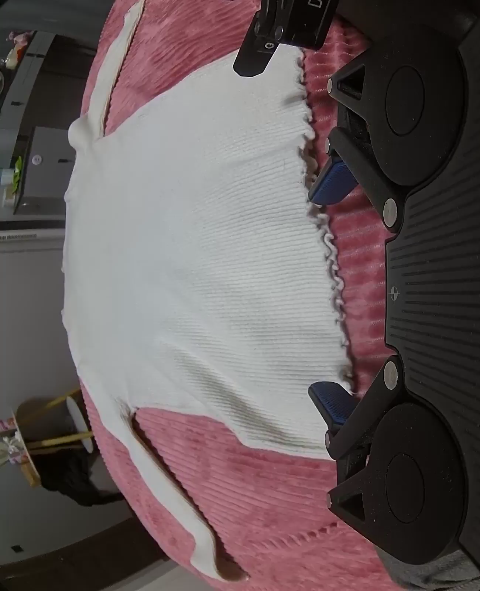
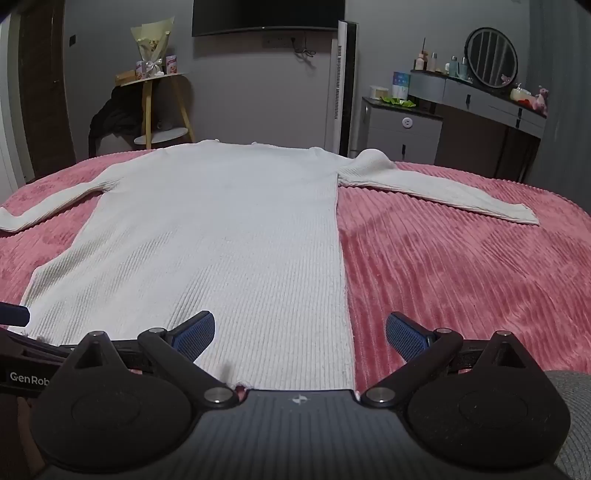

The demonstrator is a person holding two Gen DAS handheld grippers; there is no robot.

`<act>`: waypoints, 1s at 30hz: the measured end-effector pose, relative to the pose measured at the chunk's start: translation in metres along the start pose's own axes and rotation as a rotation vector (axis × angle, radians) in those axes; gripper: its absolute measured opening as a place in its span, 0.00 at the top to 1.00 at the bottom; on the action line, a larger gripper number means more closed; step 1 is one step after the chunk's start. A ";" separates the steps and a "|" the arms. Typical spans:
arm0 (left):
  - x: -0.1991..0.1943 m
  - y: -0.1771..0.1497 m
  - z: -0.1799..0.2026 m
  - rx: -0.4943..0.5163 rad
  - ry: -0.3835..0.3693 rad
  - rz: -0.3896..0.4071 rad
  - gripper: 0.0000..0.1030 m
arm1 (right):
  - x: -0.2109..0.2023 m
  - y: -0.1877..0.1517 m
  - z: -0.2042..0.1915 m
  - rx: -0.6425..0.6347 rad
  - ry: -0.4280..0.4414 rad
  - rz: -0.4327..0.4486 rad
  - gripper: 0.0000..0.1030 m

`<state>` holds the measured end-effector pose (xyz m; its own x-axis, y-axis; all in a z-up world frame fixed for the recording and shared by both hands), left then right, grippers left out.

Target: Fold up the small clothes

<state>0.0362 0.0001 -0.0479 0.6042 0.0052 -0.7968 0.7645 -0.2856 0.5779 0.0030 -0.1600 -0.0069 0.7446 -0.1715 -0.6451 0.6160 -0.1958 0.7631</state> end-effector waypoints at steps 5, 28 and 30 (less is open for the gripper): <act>0.000 0.000 0.000 -0.002 -0.006 -0.001 0.00 | -0.001 0.001 0.000 -0.003 -0.006 0.005 0.04; 0.005 -0.006 -0.001 -0.008 -0.011 -0.005 0.00 | -0.002 0.000 0.000 -0.001 -0.010 -0.002 0.04; 0.004 -0.007 -0.001 -0.009 -0.011 -0.006 0.00 | -0.001 0.000 0.000 -0.001 -0.010 -0.002 0.04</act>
<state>0.0336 0.0029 -0.0554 0.5972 -0.0041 -0.8021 0.7701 -0.2766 0.5748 0.0022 -0.1598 -0.0056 0.7407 -0.1810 -0.6470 0.6178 -0.1950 0.7618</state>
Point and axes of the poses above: each gripper's, at about its wrist camera, not at the fingertips, and x roughly the way its jaws point, z to its right, y to its top, the point moved 6 cm from there along x, roughly the way its jaws point, and after that the axes turned 6 degrees about x, right-handed, at the moved point
